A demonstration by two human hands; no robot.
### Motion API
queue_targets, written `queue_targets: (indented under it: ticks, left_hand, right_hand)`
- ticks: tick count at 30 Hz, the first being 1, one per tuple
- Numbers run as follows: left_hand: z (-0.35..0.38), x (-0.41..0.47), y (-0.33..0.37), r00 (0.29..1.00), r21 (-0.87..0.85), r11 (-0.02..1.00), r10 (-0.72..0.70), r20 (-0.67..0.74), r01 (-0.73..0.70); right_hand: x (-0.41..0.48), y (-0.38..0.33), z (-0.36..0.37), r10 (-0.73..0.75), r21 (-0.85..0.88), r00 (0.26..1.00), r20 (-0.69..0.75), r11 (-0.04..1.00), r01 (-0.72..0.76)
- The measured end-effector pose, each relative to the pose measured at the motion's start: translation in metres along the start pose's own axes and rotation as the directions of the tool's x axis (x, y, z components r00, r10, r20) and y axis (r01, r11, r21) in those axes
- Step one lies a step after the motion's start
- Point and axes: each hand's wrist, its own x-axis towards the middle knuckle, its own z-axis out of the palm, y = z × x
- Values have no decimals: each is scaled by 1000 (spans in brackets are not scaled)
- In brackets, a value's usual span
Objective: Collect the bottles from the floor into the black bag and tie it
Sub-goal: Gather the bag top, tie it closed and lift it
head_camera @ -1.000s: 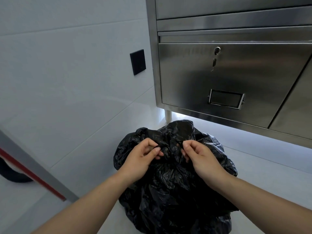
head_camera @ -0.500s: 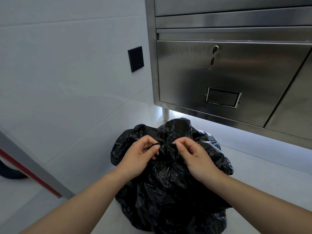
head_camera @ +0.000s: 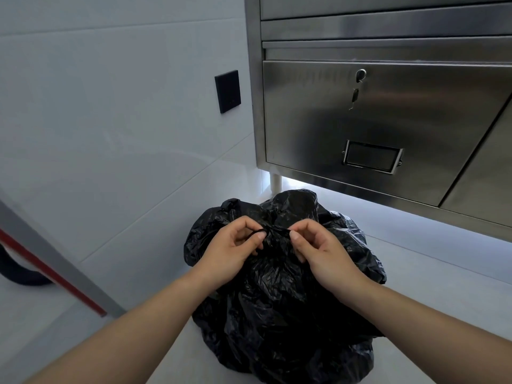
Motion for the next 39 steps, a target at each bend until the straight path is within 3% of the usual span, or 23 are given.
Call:
queue_targets:
  ticks: [3,6,10,14,19,26,31,35,39]
  left_hand:
    - [2,-1,-1,1000,-3,1000,-10,-21,10]
    - [-2,-2,-1,999,60,998,-13,-38,15]
    - [-11,-8,-6,998,107,993,-54,28,51]
    - [-21,-11,-6,997,103,992,-72,19,69]
    - [-45,-8,-1,988,33,993,-110,-109,115]
    - [-32,4,31,993,9,1000,0,-118,2]
    - [-14,11,58,995,-23,995,102,12,-102]
    - [-17,4,48,991,32,999,18,136,-22]
    - [-32,-12,20,981,103,989,-123,147,108]
  right_hand:
    - [1,1,0,10,-16,1000,-22,1000,-10]
    - [0,4,-6,14,-147,1000,-26,989,-18]
    - [-6,12,-18,24,-275,1000,-7,961,-25]
    - [-4,12,-27,14,-225,999,-32,974,-20]
    - [3,8,-53,2,-236,987,-162,971,-41]
    - [8,-15,-52,-43,-72,962,-268,997,24]
    - [13,-33,-28,-115,54,988,-104,991,121]
    - [8,-20,-34,-148,-90,989,9,985,148]
    - [-2,4,-66,-52,-192,996,-71,981,37]
